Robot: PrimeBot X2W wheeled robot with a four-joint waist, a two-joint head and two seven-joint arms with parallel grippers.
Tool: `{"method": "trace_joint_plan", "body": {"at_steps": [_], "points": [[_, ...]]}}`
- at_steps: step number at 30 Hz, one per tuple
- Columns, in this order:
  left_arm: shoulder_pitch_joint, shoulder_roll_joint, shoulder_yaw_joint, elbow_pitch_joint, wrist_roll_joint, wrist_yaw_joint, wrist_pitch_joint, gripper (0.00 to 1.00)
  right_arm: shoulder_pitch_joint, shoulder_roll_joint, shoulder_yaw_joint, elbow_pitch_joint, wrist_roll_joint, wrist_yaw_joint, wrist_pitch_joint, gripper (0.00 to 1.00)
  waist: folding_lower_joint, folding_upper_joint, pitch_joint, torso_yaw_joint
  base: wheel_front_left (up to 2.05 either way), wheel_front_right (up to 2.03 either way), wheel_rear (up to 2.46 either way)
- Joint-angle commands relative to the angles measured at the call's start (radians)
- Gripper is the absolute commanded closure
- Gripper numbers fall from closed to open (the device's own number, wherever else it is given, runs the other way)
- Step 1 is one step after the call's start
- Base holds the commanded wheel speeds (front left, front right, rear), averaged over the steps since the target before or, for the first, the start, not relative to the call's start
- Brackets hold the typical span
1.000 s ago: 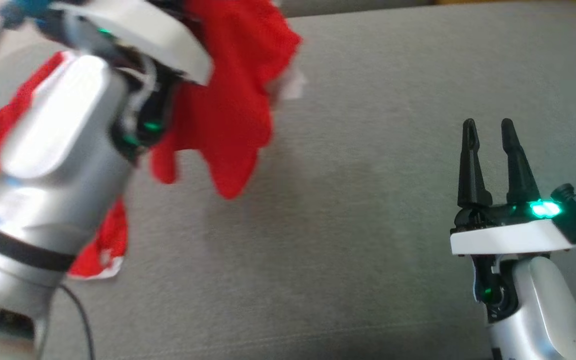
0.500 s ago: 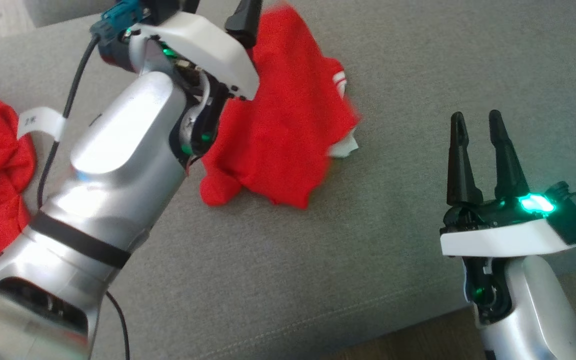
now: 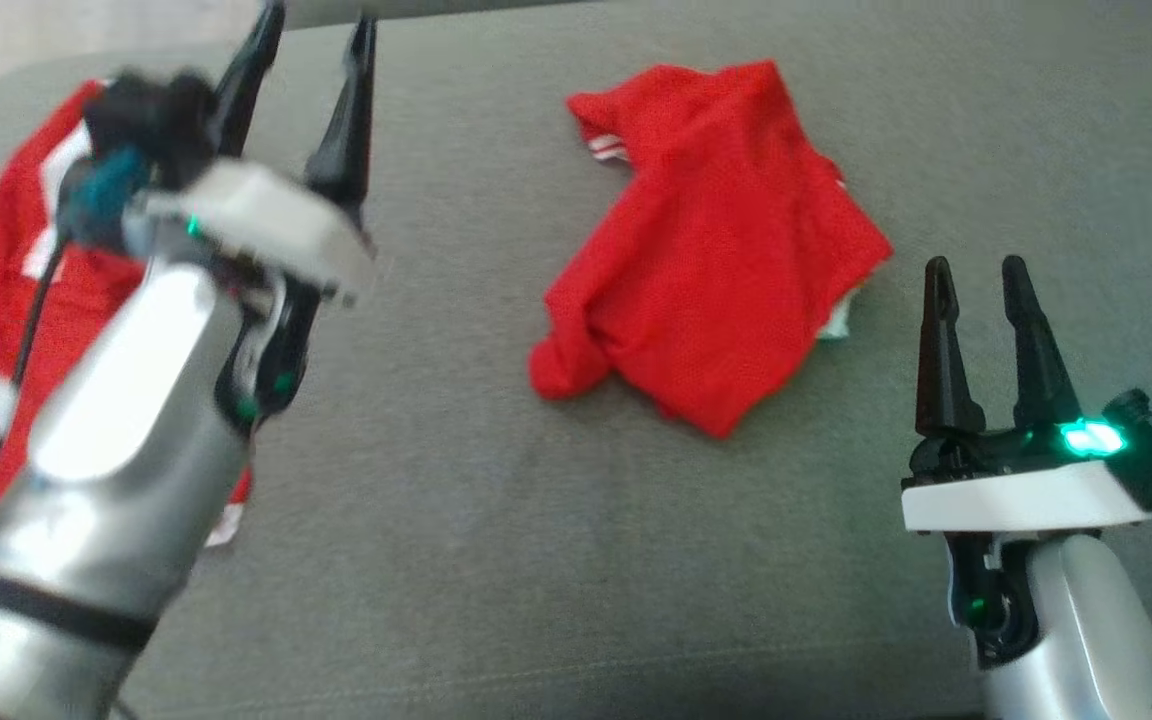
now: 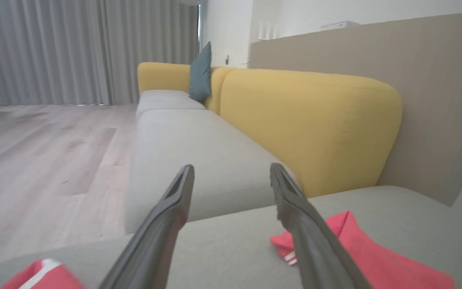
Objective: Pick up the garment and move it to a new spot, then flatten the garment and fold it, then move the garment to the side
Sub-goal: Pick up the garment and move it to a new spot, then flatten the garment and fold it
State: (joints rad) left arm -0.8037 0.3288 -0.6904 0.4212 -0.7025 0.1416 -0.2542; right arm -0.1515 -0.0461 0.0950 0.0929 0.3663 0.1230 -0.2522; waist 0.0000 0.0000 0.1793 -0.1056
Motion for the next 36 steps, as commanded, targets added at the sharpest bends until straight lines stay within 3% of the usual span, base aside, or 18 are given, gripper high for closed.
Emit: {"method": "trace_joint_plan", "body": {"at_steps": [1,8,15,22,36], "points": [[0.004,0.047,0.056,-0.052,0.026,0.007,-0.007,0.0,-0.002,-0.004,0.016,-0.024,-0.009,0.008,-0.01,0.0,0.0,0.0,-0.042,0.054,0.0,0.0,0.0],[0.286,0.067,0.158,-0.197,0.114,0.046,-0.007,0.0,0.032,-0.004,-0.032,0.01,-0.032,0.008,-0.01,0.0,0.0,0.0,-0.108,0.134,0.0,0.0,0.0],[0.535,0.004,0.261,-0.303,0.2,0.058,-0.007,0.0,0.052,-0.004,-0.049,0.04,-0.045,0.008,-0.01,0.0,0.0,0.0,-0.141,0.162,0.0,0.0,0.0],[0.648,-0.083,0.332,-0.352,0.296,0.025,-0.008,0.0,0.053,-0.004,-0.049,0.065,-0.037,0.008,-0.01,0.0,0.0,0.0,-0.151,0.153,0.0,0.0,0.0],[0.672,-0.175,0.428,-0.352,0.403,-0.082,-0.008,0.0,0.013,-0.004,-0.081,0.122,-0.048,0.008,-0.01,0.0,0.0,0.0,-0.123,0.143,0.0,0.0,0.0]]}}
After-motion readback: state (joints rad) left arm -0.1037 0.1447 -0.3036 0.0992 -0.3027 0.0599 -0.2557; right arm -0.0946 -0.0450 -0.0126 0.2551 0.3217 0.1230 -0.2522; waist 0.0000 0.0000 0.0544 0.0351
